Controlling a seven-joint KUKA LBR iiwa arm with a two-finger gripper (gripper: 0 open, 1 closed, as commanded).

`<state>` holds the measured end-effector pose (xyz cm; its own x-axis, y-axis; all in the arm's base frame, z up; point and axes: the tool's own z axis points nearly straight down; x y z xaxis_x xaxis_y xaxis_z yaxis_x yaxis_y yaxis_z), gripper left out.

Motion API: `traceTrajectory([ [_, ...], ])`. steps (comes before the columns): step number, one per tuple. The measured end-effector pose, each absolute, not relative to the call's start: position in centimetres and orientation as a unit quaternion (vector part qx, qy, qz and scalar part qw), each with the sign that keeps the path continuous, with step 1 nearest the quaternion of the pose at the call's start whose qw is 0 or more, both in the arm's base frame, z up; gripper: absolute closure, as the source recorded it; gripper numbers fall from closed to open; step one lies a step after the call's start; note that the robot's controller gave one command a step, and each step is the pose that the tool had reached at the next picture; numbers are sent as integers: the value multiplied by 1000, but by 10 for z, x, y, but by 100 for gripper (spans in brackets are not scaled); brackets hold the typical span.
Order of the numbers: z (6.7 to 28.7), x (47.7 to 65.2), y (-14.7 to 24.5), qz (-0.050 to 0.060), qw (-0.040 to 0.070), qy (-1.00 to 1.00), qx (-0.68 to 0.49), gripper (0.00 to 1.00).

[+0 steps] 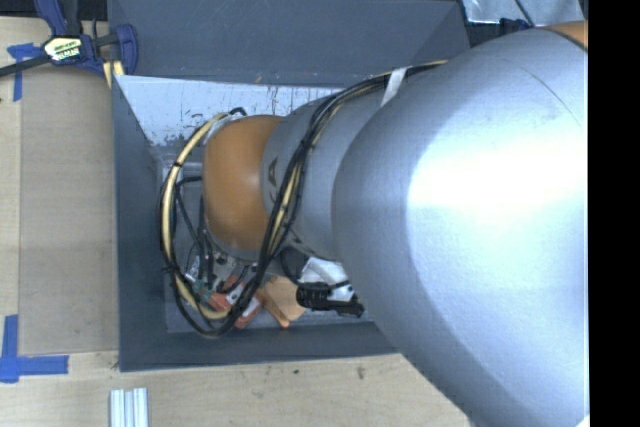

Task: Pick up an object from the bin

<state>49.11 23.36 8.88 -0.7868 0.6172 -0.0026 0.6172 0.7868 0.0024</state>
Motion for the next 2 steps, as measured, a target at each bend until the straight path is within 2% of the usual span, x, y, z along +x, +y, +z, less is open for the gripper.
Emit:
traceTrajectory([
  [2,124,490,233,-1,-1,946,325,100],
])
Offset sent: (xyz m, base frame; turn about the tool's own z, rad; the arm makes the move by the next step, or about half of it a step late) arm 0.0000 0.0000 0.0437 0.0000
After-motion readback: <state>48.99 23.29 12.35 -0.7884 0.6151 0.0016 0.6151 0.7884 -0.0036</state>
